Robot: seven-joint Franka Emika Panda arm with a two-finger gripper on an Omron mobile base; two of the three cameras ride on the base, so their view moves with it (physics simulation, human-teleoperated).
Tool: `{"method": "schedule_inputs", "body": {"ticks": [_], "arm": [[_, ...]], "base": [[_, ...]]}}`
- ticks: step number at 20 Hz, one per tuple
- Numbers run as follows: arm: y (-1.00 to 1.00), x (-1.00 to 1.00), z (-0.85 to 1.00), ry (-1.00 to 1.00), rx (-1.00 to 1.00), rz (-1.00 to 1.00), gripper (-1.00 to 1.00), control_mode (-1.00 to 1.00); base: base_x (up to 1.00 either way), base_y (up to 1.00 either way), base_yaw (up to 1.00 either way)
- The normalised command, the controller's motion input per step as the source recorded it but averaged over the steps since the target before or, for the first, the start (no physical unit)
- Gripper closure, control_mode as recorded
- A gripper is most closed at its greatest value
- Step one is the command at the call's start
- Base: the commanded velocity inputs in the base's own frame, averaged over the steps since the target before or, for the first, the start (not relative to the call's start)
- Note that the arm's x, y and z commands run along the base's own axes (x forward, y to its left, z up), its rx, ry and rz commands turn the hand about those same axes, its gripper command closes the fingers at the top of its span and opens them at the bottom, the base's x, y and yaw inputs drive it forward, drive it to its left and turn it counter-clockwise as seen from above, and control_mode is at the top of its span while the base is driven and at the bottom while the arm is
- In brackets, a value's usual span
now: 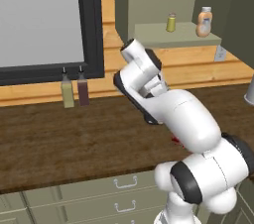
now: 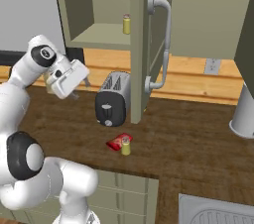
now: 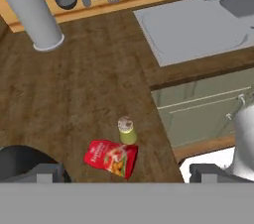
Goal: Put the shaker and condiment bottle from the counter next to their counterparts in the cabinet.
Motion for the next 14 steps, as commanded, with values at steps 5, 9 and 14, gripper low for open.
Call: {"method": "schedule_inputs", "body": {"ticks": [5, 9, 14], "arm": [[-0.03, -0.07, 0.00, -0.15, -0.03, 0.31, -1.00, -1.00], [0.01, 0.00, 0.00, -0.01, -0.01, 0.06, -1.00, -1.00], [0.02, -0.02, -0.02, -0.03, -0.11, -0.03, -1.00, -1.00]], "base": [[0.00, 0.00, 0.00], [0.00, 0.00, 0.00], [0.00, 0.00, 0.00]]}}
